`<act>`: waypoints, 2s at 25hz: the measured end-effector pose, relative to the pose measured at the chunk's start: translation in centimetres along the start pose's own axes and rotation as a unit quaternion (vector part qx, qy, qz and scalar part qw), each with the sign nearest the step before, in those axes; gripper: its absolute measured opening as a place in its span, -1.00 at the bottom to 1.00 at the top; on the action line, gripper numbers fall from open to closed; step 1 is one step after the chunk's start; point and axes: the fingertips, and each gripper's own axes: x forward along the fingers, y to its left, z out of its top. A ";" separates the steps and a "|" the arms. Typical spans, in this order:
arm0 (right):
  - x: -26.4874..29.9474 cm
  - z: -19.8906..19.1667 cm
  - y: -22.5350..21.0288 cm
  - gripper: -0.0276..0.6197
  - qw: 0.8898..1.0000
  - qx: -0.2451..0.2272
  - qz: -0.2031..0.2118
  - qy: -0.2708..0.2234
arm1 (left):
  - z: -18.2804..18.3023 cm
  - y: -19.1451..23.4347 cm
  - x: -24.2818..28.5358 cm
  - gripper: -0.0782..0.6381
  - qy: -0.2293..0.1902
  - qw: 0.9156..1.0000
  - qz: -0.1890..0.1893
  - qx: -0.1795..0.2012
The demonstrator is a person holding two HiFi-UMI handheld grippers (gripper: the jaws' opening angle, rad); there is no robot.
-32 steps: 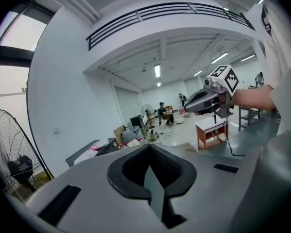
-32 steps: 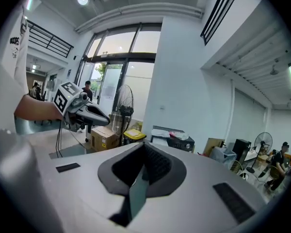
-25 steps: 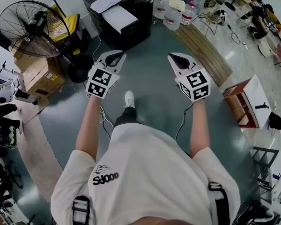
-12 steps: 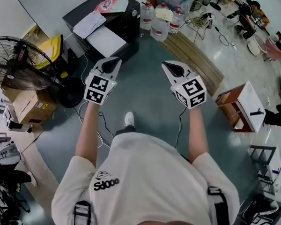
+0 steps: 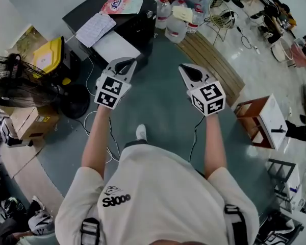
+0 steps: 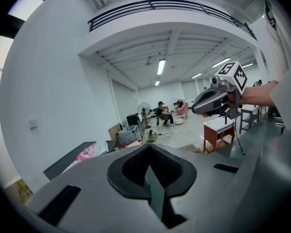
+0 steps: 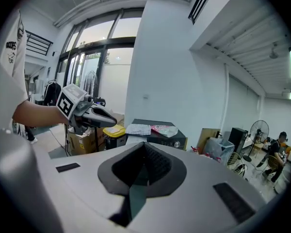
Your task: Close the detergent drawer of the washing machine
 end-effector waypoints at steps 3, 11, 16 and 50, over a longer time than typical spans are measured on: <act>3.3 -0.9 -0.4 -0.91 1.000 0.002 0.012 0.019 | -2.3 2.1 1.3 -0.73 0.016 1.000 0.002 -0.017; 12.7 -3.9 0.4 -0.91 0.997 -0.005 0.053 0.062 | -10.7 6.3 4.1 -0.73 0.072 0.996 -0.004 -0.056; 17.8 -7.4 1.2 -0.91 0.991 -0.029 0.067 0.116 | -15.7 7.1 5.3 -0.73 0.099 0.991 -0.022 -0.082; 33.2 -22.4 -0.8 -0.55 0.947 -0.088 0.249 0.181 | -30.6 3.7 10.2 -0.53 0.206 0.934 0.126 -0.264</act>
